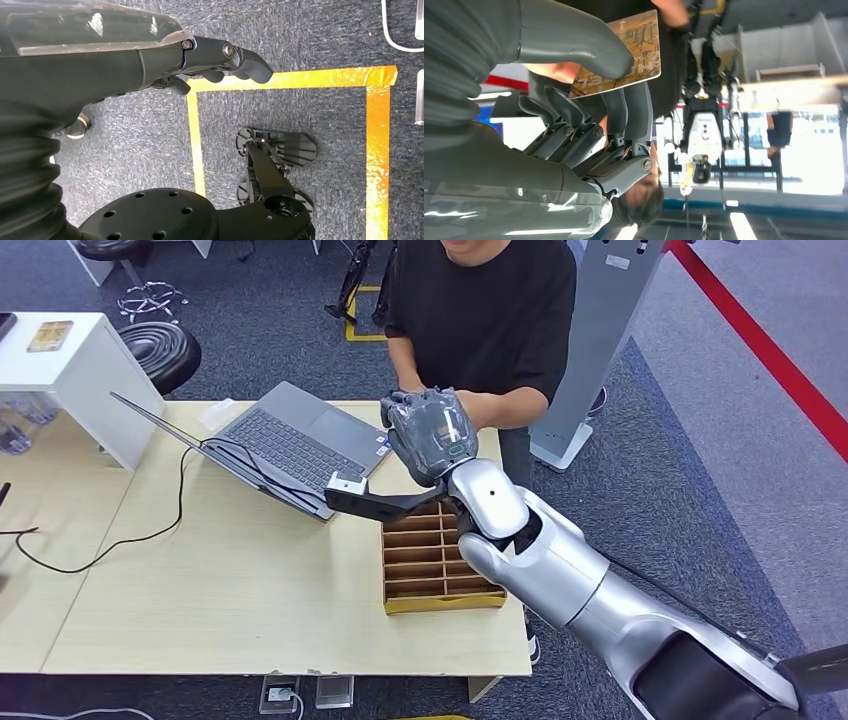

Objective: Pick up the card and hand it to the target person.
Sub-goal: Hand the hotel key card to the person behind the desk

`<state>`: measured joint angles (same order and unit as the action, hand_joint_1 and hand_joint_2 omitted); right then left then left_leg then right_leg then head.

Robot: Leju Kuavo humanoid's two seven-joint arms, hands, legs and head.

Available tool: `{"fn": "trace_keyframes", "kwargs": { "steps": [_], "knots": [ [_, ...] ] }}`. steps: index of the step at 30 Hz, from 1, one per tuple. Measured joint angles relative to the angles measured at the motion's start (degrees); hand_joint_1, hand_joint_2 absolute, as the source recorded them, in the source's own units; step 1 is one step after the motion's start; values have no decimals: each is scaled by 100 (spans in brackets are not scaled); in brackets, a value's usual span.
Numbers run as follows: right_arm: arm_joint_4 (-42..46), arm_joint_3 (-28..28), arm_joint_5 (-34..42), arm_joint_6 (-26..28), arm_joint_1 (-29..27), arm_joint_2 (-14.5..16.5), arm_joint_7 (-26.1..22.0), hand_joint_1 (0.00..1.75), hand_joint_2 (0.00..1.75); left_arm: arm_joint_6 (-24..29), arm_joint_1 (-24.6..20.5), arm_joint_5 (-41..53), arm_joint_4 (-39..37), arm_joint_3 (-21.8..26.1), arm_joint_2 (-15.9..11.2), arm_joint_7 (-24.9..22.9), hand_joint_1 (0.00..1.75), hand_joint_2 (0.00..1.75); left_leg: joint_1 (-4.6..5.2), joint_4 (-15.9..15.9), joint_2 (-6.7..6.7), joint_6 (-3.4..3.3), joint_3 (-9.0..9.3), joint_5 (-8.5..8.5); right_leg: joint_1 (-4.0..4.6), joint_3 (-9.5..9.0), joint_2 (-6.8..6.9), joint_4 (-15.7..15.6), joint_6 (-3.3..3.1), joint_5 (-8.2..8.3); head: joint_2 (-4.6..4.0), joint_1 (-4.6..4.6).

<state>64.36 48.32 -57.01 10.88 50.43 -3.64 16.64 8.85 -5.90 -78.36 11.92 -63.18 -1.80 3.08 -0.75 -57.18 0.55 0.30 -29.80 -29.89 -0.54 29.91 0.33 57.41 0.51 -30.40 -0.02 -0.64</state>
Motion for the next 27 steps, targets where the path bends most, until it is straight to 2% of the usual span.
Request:
{"fn": "trace_keyframes", "kwargs": {
  "steps": [11, 15, 27],
  "knots": [
    [-1912, 340, -135, 216, 327, 514, -73, 175, 175, 15, -1, -120, -1, -1, -46, -66, 0, 175, 0, 0, 7, 0, 1, 0, 0, 3, 0, 0, 0, 0, 0, 0],
    [-2275, 412, -141, 251, 436, 626, -72, 0, 175, -8, 2, -150, -1, -1, -61, -83, 0, 0, 0, 0, 5, 0, 2, 0, 0, 4, -2, 0, 0, 0, -1, -1],
    [-2744, 523, -138, 340, 565, 727, 11, 0, 175, -117, 5, -137, -1, -3, -84, 39, 0, 0, 0, -1, 5, 0, 4, 0, 0, 4, -2, 0, 0, 0, 0, -4]
  ]
}}
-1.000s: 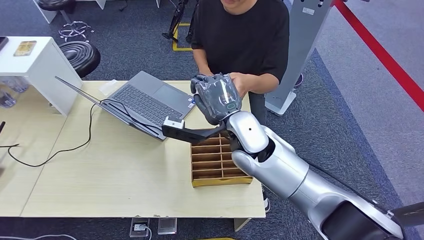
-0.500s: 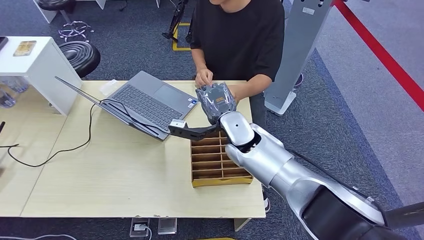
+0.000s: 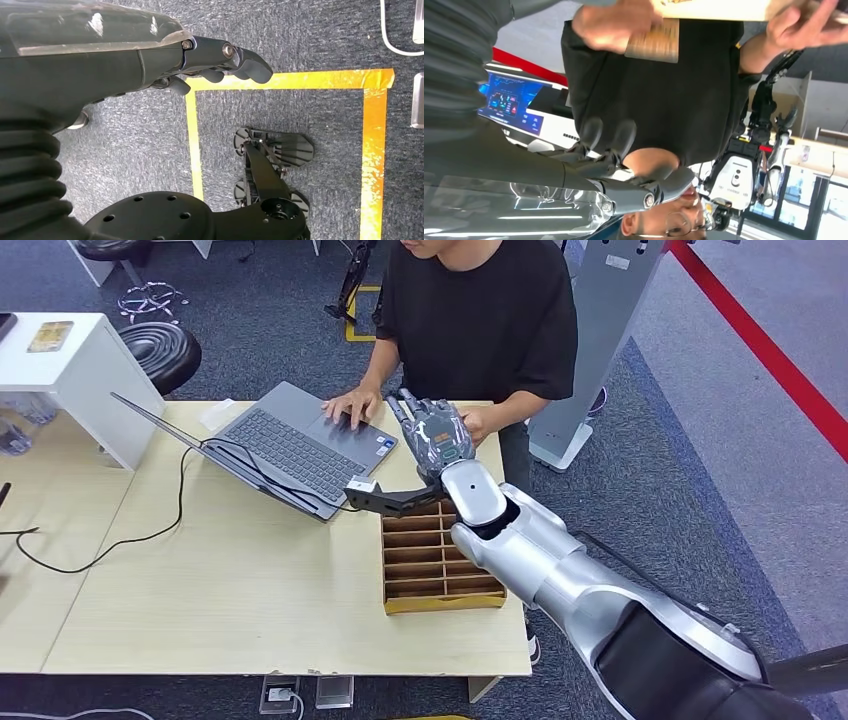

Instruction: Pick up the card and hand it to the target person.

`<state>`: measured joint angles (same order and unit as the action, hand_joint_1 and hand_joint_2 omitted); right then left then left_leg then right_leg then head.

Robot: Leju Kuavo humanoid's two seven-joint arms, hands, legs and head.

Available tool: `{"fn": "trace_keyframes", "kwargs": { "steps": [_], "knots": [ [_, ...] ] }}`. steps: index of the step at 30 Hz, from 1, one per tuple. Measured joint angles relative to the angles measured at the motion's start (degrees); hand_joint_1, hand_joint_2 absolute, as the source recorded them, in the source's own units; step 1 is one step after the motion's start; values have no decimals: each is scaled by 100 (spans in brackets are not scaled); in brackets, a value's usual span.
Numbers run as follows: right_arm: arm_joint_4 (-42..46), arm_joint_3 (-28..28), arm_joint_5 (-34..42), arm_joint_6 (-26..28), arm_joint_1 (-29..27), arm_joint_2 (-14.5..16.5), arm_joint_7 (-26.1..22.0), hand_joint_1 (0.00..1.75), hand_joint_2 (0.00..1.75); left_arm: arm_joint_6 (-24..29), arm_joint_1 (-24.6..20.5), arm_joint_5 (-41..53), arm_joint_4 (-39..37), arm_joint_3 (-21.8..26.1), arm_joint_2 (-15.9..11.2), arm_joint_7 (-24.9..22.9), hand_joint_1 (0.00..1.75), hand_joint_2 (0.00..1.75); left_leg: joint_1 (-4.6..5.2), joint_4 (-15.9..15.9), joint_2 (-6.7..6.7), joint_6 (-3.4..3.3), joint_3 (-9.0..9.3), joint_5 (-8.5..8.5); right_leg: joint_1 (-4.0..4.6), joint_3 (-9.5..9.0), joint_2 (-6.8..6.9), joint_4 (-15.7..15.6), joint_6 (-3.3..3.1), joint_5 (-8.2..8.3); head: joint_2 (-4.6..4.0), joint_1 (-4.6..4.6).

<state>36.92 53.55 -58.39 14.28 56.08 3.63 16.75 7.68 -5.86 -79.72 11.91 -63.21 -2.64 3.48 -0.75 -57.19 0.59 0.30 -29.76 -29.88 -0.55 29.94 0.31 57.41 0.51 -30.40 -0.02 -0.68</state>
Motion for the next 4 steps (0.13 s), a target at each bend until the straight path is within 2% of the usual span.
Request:
{"fn": "trace_keyframes", "kwargs": {
  "steps": [4],
  "knots": [
    [-9, -6, 18, 132, 15, -17, 61, 0, 175, 5, 3, -3, 0, 0, -3, 0, 0, 0, 0, 0, 0, 0, 2, 0, 0, 0, 0, 0, 0, 0, 1, 3]
  ]
}}
